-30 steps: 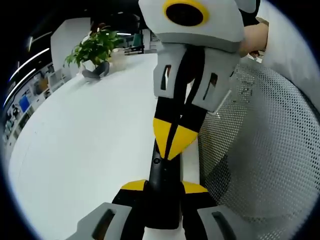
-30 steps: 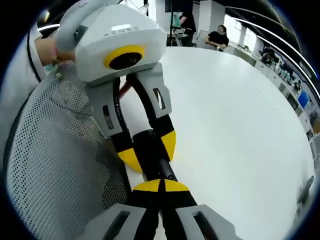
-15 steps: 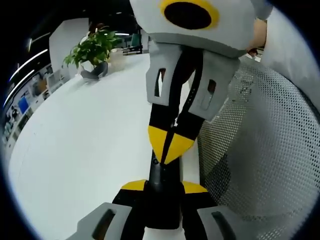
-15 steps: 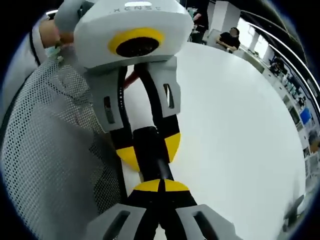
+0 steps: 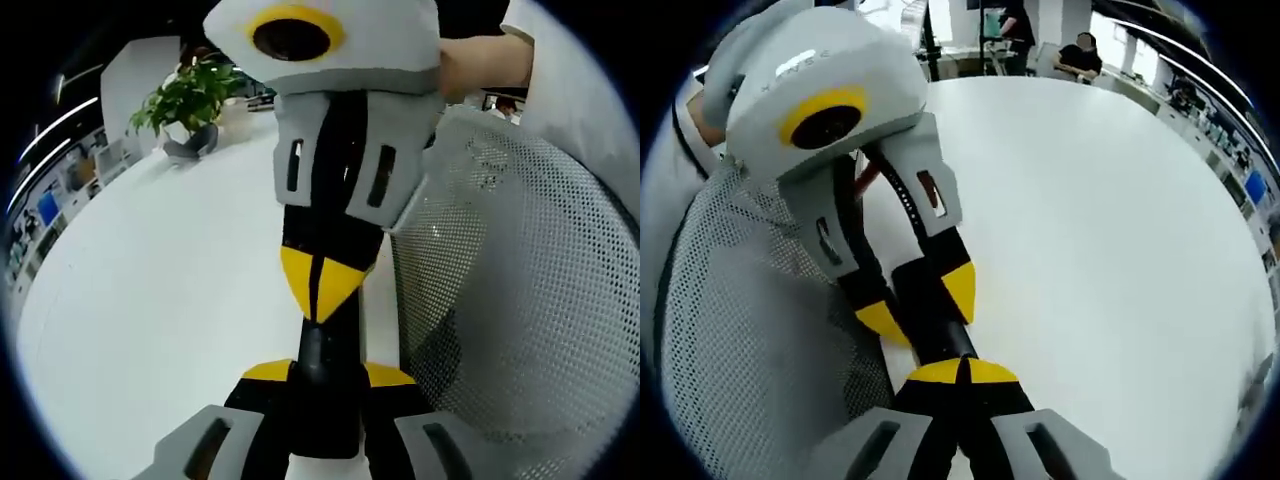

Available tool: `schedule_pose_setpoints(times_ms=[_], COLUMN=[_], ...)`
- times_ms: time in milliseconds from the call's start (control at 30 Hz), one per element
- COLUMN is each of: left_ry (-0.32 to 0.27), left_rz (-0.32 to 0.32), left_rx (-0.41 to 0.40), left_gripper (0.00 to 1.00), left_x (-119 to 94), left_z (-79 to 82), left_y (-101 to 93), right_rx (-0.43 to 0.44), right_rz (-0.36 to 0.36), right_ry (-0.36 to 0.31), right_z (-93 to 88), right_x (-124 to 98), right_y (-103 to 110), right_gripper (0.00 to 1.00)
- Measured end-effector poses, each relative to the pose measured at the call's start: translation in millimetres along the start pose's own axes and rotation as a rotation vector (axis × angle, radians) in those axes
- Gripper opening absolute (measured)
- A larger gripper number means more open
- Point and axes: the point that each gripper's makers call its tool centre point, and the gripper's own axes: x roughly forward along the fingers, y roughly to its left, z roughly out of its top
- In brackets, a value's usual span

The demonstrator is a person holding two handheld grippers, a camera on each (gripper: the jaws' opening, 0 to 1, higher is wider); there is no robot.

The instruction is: Press the specified remote control buttons in sequence, fully releasing each button before pressing the next.

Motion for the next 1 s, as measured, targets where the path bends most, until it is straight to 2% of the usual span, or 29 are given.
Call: schedule_pose_setpoints(times_ms=[100,300,400,667,733,833,1000], left_ry=[-0.002,-0.009,-0.01,-0.017,-0.019,-0.021,-0.022], left_rz=[0.0,0.002,0.002,0.003,0.002,-0.001,-0.002], left_rx=[-0.001,-0.006,-0.007,-0.013,-0.013,-0.015,-0.01], left_gripper=[0.24,0.24,0.24,0.24,0.24,0.24,0.24], left_x=[-0.2,0.3,0.5,0.7,0.7,0.6,0.6], left_z=[-0.5,-0.9,-0.9,-0.8,-0.9,-0.8,-1.3], left_y=[0.5,1.5,1.8,2.8,2.9,3.0,2.2], right_rx=[0.045,0.056,0.102,0.008,0.015,0.012,-0.046], right_rz=[0.033,0.046,0.057,-0.025,-0.028,0.004,-0.01], right_ry=[0.022,0.039,0.031,-0.061,-0.068,-0.083,-0.073], right_z=[0.8,3.9,4.5,5.9,4.6,6.3,7.2], right_x=[2.2,6.1,7.5,5.8,3.4,2.5,4.6], right_y=[-2.5,-5.4,-7.7,-5.8,-3.4,6.6,10.9], right_gripper=[0.0,0.0,0.0,0.0,0.0,0.0,0.0])
